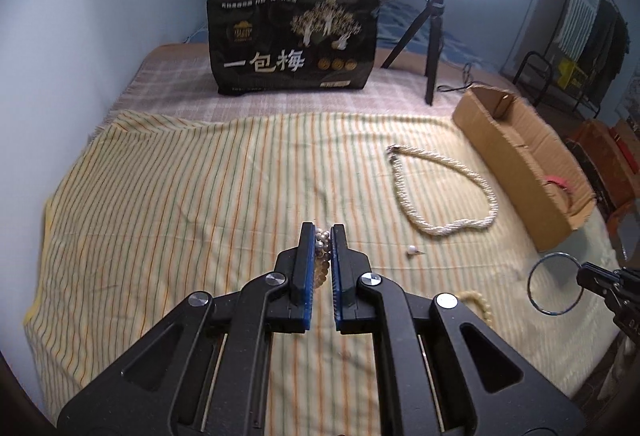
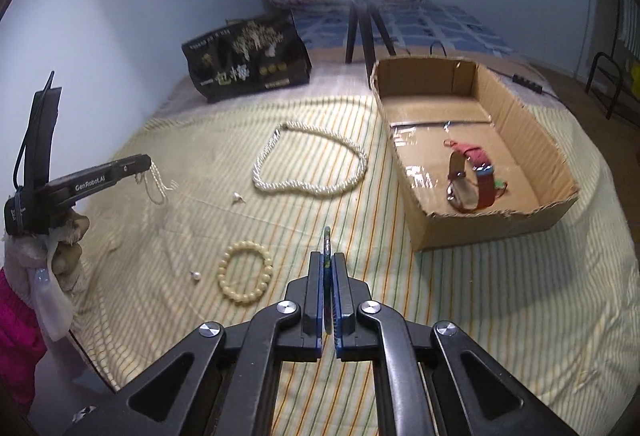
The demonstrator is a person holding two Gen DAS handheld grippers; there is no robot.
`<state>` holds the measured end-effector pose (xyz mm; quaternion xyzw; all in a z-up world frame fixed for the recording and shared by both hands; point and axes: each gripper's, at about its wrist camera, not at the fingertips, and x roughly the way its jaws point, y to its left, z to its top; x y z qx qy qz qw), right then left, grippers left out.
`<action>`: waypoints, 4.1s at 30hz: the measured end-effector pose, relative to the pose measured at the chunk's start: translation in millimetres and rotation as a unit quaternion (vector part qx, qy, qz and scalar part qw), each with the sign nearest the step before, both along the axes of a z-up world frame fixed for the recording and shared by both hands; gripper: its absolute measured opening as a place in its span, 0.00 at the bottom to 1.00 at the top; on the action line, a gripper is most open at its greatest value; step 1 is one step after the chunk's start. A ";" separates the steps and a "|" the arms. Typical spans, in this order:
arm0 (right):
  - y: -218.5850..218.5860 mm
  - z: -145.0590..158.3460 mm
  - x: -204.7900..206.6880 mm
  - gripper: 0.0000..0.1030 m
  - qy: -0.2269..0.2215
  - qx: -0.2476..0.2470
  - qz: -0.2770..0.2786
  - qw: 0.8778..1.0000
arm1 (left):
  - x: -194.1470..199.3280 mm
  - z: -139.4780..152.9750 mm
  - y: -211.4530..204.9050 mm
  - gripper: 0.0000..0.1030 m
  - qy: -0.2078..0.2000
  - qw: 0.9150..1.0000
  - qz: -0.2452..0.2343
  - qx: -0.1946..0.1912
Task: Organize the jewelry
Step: 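Carry the pearl strand in the left tool and bangle in the right tool to the box, then open the right tool releasing the bangle while the left tool drops the pearl strand into the box, then move the left tool to a pearl stud while the right tool approaches the beige bead bracelet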
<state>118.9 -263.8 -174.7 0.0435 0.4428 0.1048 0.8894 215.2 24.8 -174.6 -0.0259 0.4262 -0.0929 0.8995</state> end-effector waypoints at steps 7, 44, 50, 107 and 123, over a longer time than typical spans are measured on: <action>-8.8 29.6 -18.1 0.01 -0.028 -0.001 0.006 1.000 | -22.4 28.8 -9.3 0.05 -0.020 0.999 -0.025 -0.014; -116.2 94.0 36.1 0.01 -0.101 -0.028 -0.040 0.994 | 38.8 95.5 -170.7 0.05 -0.073 0.986 -0.133 -0.074; -124.7 79.6 64.3 0.01 -0.096 -0.032 -0.040 0.994 | 71.0 90.5 -201.0 0.05 -0.069 0.984 -0.143 -0.076; -125.2 132.1 19.5 0.84 -0.121 -0.045 -0.069 0.989 | 25.3 163.8 -166.3 0.05 -0.114 0.987 -0.108 -0.020; -75.4 179.3 -44.5 1.00 -0.161 -0.051 -0.042 0.985 | -71.1 213.0 -92.8 0.40 -0.136 0.988 -0.069 -0.003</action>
